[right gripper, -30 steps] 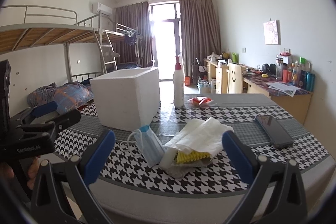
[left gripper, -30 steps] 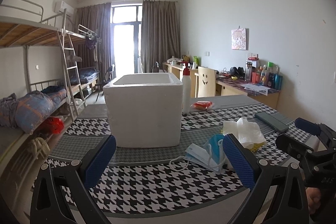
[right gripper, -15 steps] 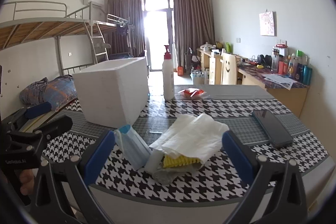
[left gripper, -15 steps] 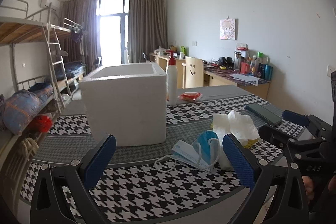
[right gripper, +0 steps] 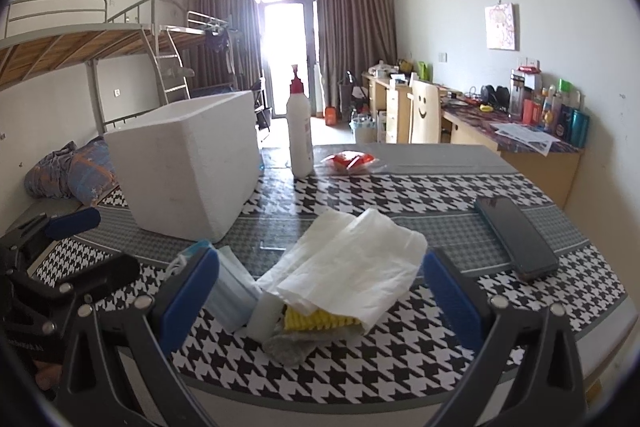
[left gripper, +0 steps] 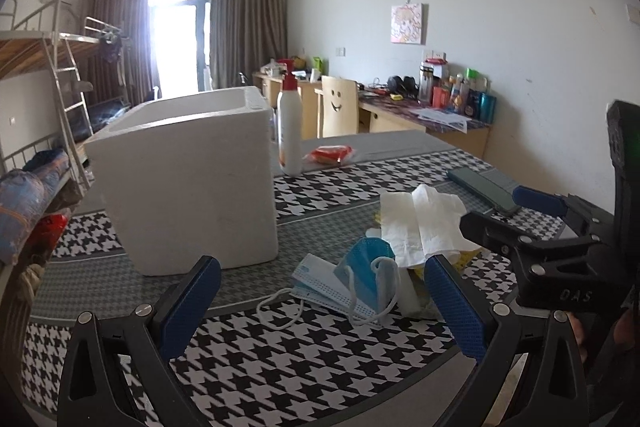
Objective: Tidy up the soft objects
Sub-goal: 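Grasp the blue face mask with the left tool while the right tool reaches the white tissue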
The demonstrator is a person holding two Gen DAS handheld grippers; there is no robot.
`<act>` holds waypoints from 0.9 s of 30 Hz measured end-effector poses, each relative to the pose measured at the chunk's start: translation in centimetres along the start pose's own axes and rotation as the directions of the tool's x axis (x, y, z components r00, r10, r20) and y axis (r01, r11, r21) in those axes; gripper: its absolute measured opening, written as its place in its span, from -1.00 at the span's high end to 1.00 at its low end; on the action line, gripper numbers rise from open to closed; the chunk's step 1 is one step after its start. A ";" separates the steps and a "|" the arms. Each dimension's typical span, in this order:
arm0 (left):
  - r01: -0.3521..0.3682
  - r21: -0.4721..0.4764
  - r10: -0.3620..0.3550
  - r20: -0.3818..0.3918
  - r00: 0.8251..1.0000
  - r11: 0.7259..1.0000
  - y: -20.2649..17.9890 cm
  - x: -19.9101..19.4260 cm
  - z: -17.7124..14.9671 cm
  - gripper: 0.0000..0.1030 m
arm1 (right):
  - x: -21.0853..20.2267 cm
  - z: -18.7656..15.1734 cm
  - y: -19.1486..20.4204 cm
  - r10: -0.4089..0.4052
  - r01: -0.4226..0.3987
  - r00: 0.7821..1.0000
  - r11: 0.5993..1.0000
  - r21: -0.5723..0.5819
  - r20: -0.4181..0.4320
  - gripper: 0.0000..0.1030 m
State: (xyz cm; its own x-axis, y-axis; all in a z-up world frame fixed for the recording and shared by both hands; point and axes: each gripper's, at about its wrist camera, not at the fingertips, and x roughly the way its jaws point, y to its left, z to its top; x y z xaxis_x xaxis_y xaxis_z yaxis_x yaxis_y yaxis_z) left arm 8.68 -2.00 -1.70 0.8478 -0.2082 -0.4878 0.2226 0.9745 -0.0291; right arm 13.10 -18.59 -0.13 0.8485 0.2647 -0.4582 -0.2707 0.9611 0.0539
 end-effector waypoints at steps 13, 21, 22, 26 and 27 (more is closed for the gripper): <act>0.091 0.003 -0.090 -0.073 0.993 0.996 -0.1 3.3 0.1 -0.96 | 2.5 0.3 -1.2 -0.028 0.031 0.996 0.999 0.032 -0.080 -0.99; 0.120 -0.011 -0.120 -0.151 0.981 0.993 -0.4 5.8 -0.2 -0.77 | 4.1 0.1 -1.8 -0.047 0.052 0.990 0.998 0.035 -0.133 -0.99; 0.130 -0.012 -0.131 -0.158 0.979 0.991 -0.5 6.0 -0.3 -0.76 | 4.3 0.1 -1.9 -0.051 0.056 0.989 0.998 0.037 -0.140 -0.94; 0.164 -0.009 -0.163 -0.179 0.970 0.986 -1.2 6.7 -0.5 -0.71 | 5.1 0.0 -2.1 -0.040 0.048 0.985 0.998 0.045 -0.168 -0.86; 0.165 -0.003 -0.163 -0.181 0.970 0.986 -1.3 6.7 -0.5 -0.70 | 5.3 0.0 -2.1 -0.037 0.046 0.984 0.998 0.044 -0.172 -0.83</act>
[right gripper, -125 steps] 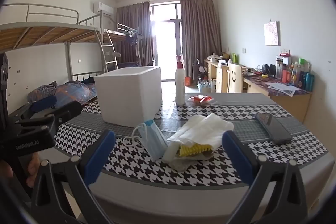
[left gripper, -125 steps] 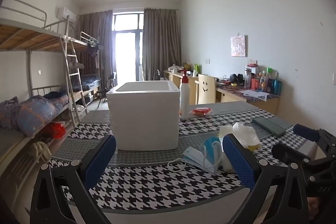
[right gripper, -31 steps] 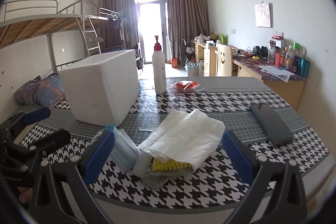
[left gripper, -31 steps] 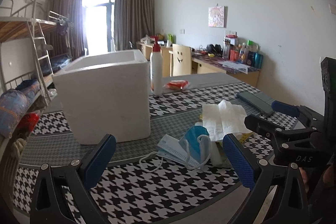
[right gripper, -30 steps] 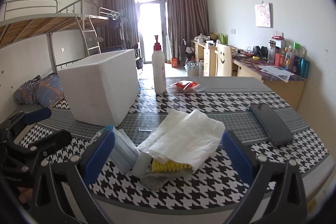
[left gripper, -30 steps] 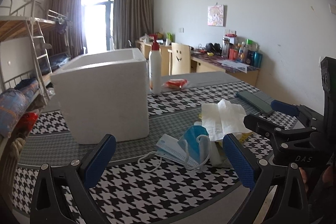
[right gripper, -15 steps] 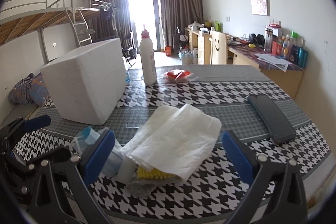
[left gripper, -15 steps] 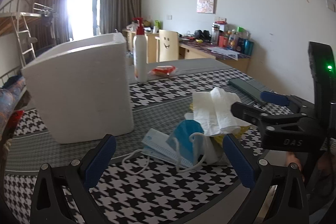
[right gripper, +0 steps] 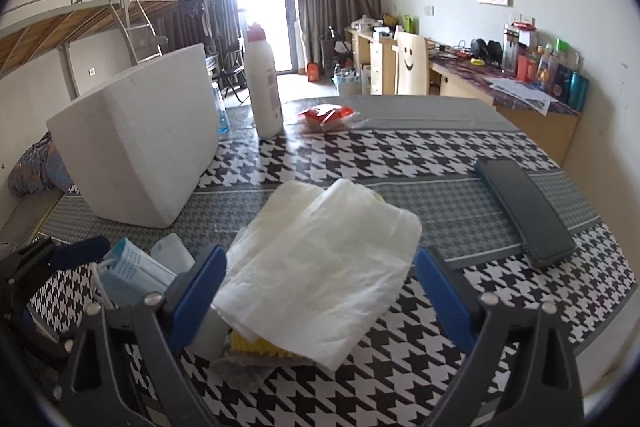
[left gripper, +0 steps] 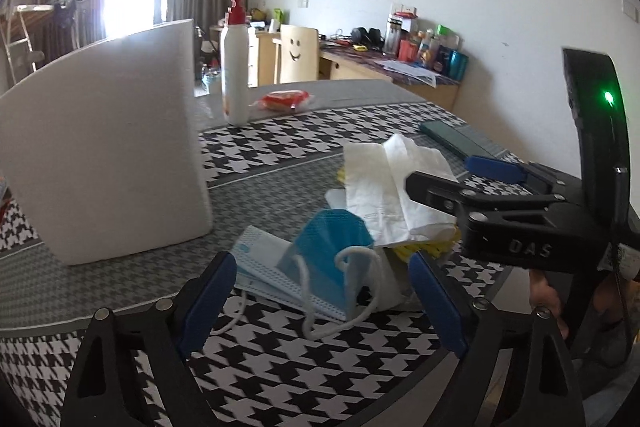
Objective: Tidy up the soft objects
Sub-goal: 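Grasp the blue face mask with the left tool while the right tool reaches the white tissue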
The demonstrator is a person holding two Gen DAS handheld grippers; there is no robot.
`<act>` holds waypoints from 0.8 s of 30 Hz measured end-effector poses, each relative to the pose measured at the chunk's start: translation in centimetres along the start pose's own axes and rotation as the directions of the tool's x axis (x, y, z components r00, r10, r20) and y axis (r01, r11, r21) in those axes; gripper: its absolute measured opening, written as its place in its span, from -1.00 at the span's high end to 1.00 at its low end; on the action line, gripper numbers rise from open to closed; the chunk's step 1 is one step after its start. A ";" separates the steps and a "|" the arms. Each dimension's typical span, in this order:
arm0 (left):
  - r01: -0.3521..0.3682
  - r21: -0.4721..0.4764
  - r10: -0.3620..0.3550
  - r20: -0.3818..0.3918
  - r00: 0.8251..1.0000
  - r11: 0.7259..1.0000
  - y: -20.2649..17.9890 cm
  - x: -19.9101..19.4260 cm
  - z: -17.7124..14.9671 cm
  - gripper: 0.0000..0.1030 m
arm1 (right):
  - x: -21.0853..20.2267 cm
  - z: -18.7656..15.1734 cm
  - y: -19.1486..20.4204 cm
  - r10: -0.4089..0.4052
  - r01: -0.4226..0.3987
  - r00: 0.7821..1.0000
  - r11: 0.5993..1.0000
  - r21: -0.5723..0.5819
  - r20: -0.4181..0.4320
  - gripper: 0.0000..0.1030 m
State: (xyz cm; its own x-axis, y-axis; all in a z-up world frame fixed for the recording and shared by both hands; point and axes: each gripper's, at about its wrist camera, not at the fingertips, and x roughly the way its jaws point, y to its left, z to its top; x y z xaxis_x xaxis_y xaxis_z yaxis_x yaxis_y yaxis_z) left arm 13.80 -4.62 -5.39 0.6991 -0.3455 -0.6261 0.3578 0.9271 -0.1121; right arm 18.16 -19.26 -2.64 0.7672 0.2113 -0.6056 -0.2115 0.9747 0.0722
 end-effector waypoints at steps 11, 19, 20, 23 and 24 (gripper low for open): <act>0.026 0.030 -0.024 -0.050 0.998 0.999 -1.0 1.7 -0.2 -0.33 | 1.5 0.8 1.1 0.033 -0.034 0.998 0.999 -0.025 -0.059 -0.55; 0.052 0.030 -0.049 -0.079 0.996 0.998 -1.0 2.7 -0.2 0.16 | 3.0 0.1 0.8 0.041 -0.043 0.990 0.999 -0.008 -0.134 -0.21; 0.055 0.030 -0.053 -0.080 0.995 0.998 -1.1 2.7 -0.3 0.20 | 3.0 0.1 0.7 0.041 -0.043 0.990 0.999 -0.007 -0.137 -0.15; 0.063 0.034 -0.060 -0.082 0.995 0.997 -1.2 2.6 -0.4 0.30 | 3.0 -0.1 0.5 0.044 -0.045 0.988 0.999 -0.001 -0.149 0.03; 0.067 0.034 -0.064 -0.083 0.994 0.997 -1.2 2.6 -0.4 0.33 | 3.1 -0.2 0.4 0.044 -0.045 0.987 0.999 0.001 -0.154 0.10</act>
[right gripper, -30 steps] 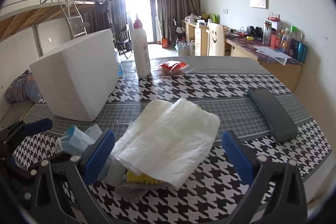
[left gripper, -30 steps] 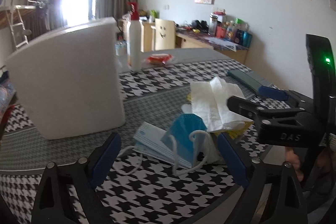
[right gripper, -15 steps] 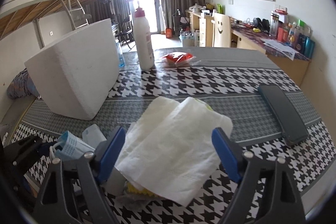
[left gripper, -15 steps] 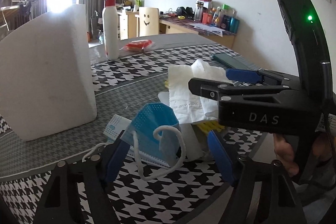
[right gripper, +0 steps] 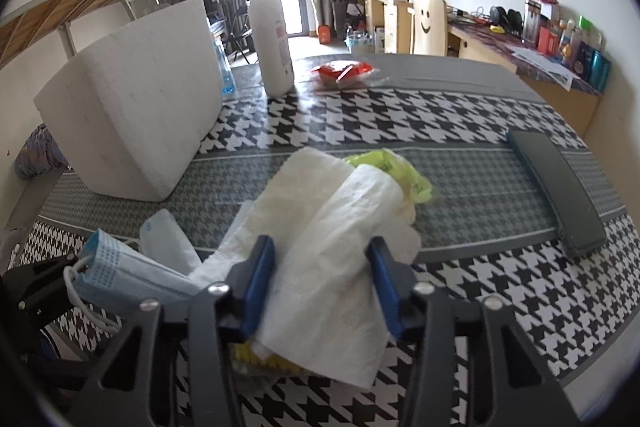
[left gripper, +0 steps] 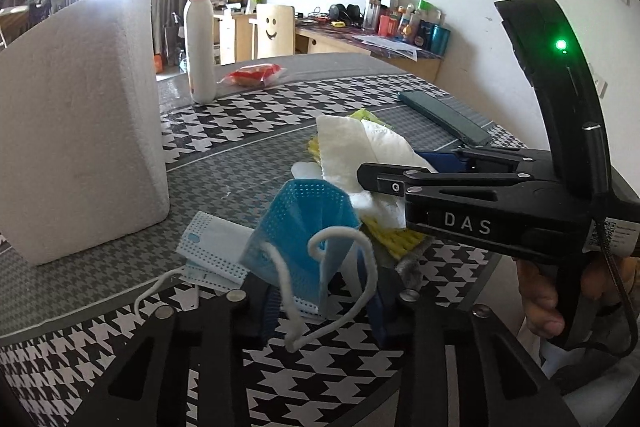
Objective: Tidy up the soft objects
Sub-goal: 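Grasp the blue face mask with the left tool while the right tool reaches the white tissue, then close the right tool on the white tissue and lift it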
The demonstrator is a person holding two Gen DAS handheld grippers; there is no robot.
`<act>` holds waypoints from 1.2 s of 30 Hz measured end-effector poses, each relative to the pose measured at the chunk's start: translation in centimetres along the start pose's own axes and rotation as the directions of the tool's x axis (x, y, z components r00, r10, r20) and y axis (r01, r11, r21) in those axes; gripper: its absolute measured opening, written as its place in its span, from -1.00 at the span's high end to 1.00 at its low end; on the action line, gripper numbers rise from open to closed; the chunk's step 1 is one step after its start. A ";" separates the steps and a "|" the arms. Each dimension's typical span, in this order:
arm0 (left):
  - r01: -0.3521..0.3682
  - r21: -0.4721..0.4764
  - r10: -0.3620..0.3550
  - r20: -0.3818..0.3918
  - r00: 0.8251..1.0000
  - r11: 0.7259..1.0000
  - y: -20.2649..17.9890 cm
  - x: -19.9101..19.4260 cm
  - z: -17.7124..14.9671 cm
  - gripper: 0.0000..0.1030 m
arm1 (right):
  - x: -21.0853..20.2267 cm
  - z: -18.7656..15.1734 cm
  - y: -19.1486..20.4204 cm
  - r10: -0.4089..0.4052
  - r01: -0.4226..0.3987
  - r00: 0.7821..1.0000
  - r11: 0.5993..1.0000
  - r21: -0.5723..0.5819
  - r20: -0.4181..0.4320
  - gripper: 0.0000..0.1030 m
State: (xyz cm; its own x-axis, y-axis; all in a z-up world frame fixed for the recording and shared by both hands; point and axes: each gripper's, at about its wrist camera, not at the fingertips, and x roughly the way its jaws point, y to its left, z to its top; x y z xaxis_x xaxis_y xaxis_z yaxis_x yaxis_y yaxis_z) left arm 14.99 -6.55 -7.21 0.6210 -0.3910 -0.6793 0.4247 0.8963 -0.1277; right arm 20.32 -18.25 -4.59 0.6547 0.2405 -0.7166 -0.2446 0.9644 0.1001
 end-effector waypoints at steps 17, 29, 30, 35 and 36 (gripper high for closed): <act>0.041 -0.021 -0.041 0.027 0.999 0.999 -0.1 -0.9 -0.3 0.82 | -3.8 0.5 -0.9 0.011 -0.014 0.995 0.999 0.031 0.098 0.53; 0.034 -0.011 -0.034 0.035 0.999 0.999 -0.2 -1.2 -0.4 0.82 | -2.8 -1.0 -1.5 -0.012 0.010 0.998 1.000 0.030 0.059 0.12; 0.033 -0.012 -0.033 0.036 0.999 0.999 -0.2 -1.2 -0.4 0.82 | -3.0 -1.1 -1.5 -0.013 0.011 0.998 0.999 0.031 0.060 0.09; 0.030 -0.004 -0.029 0.037 0.999 1.000 -0.3 -1.3 -0.5 0.82 | -3.5 -1.6 -1.9 -0.018 0.015 0.998 0.999 0.036 0.068 0.09; 0.032 -0.003 -0.031 0.037 0.999 0.999 -0.3 -1.3 -0.5 0.82 | -3.6 -1.7 -1.9 -0.022 0.019 0.998 0.999 0.042 0.066 0.09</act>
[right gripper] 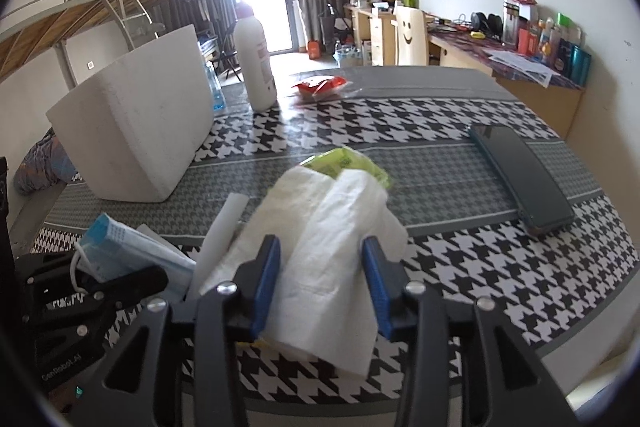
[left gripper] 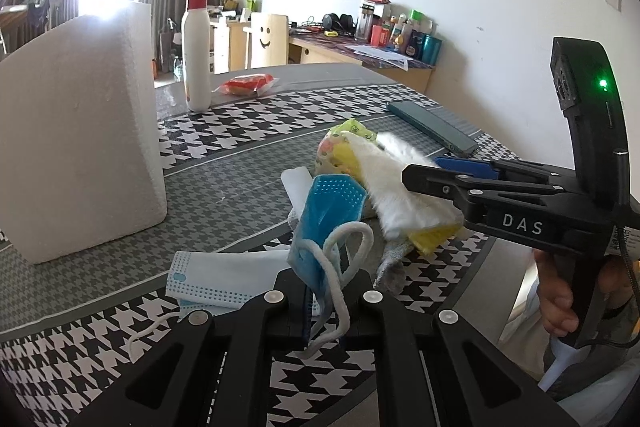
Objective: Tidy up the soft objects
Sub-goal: 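Close the right tool on the white tissue and lift it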
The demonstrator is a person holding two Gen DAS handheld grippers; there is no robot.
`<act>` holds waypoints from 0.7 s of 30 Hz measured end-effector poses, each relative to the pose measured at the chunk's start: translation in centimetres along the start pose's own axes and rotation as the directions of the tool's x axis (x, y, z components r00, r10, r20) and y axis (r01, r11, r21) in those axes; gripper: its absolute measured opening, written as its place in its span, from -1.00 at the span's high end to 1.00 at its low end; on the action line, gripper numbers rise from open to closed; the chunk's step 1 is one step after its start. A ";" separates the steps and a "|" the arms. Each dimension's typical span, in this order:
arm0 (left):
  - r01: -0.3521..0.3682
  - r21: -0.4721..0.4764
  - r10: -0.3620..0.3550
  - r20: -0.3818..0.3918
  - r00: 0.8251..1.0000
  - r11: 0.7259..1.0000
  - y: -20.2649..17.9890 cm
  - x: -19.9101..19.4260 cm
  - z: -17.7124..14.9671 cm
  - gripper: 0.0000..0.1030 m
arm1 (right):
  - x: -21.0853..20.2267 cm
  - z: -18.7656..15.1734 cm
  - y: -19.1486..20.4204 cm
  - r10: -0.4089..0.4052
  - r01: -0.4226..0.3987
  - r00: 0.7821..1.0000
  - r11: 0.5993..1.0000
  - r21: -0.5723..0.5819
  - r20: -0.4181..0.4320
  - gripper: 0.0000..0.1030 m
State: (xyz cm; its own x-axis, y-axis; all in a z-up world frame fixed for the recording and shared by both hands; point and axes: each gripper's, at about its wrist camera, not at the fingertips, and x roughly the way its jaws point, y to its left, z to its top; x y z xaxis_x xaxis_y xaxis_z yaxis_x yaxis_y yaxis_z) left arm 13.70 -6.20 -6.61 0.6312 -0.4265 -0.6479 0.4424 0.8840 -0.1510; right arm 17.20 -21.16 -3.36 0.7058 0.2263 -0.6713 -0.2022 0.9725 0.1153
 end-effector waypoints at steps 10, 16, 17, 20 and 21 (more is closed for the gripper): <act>0.004 0.021 -0.004 0.006 1.000 1.000 -0.3 -0.2 -0.3 0.82 | -0.3 -0.4 0.2 0.003 -0.004 1.000 1.000 -0.012 -0.010 0.35; 0.004 0.021 -0.004 0.004 1.000 1.000 -0.4 -0.2 -0.4 0.82 | 0.7 -0.9 -0.2 -0.009 0.009 0.999 1.000 0.002 -0.050 0.35; 0.004 0.022 -0.004 0.005 1.000 1.000 -0.4 -0.2 -0.4 0.82 | 1.0 -1.1 -0.5 -0.007 0.008 0.998 1.000 0.013 -0.067 0.35; 0.003 0.025 -0.003 0.000 1.000 1.000 -0.4 0.0 -0.3 0.82 | 1.3 -1.5 -1.1 0.020 -0.016 0.996 0.999 0.044 -0.086 0.35; 0.003 0.027 -0.003 -0.001 1.000 1.000 -0.5 0.0 -0.4 0.82 | 1.4 -1.5 -1.2 0.024 -0.019 0.996 0.999 0.051 -0.091 0.35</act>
State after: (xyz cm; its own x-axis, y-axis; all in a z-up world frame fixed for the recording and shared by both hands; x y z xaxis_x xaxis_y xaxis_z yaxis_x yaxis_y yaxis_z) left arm 13.28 -6.55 -6.82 0.6291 -0.4291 -0.6482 0.4617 0.8771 -0.1325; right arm 17.36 -22.07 -5.52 0.6359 0.2435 -0.7324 -0.1807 0.9695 0.1654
